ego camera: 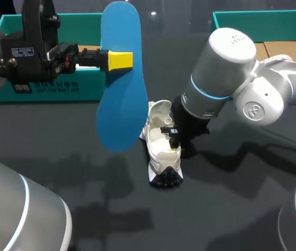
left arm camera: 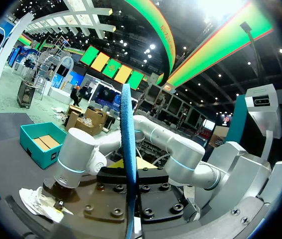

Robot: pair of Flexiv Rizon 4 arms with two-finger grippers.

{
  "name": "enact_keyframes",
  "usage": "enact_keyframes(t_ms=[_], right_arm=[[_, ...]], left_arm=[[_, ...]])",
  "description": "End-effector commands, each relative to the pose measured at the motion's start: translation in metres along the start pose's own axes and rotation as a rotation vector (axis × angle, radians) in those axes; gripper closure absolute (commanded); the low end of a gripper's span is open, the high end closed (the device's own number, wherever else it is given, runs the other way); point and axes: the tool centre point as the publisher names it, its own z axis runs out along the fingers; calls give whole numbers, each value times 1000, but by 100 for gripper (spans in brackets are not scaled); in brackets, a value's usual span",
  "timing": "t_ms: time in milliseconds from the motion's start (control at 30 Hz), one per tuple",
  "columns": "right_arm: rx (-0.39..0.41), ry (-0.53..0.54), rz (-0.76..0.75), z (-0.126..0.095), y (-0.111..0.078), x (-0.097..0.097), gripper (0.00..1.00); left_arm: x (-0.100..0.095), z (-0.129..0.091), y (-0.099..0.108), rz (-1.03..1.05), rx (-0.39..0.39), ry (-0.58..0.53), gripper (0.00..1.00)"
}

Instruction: Take the shoe out of the shoebox, open the shoe tongue, remove and reinsert the insole, then place the shoe into the shoebox

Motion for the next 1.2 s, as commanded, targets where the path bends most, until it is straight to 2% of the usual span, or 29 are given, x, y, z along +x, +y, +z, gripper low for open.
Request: enact_keyframes(t_ms=[33, 267, 300, 333, 367, 400, 433, 633, 867, 967, 1200], right_arm=[[4, -1, 6, 7, 3, 1, 100], [13, -4, 18, 11, 2, 2, 100], [12, -3, 19, 12, 1, 2, 94], [12, -2, 21, 12, 1, 2, 80], [10, 0, 23, 11, 0, 2, 59], [8, 2, 25, 11, -1, 2, 35], [6, 5, 29, 10, -2, 2, 0], [-19, 65, 34, -3, -9, -2, 0], [-37, 127, 45, -46, -13, -12, 0], [-17, 174, 39, -67, -11, -17, 0], [-17, 174, 39, -67, -11, -17, 0]], left_arm=[[-1, 2, 0, 0, 1, 2, 100], [-1, 2, 0, 0, 1, 2, 100], [-1, 2, 0, 0, 1, 2, 100], [-1, 2, 0, 0, 1, 2, 100], [-1, 2, 0, 0, 1, 2, 100], [-1, 2, 0, 0, 1, 2, 100], [-1, 2, 0, 0, 1, 2, 100], [-1, 2, 0, 0, 1, 2, 100], [-1, 2, 0, 0, 1, 2, 100], [-1, 2, 0, 0, 1, 2, 100], [-1, 2, 0, 0, 1, 2, 100]])
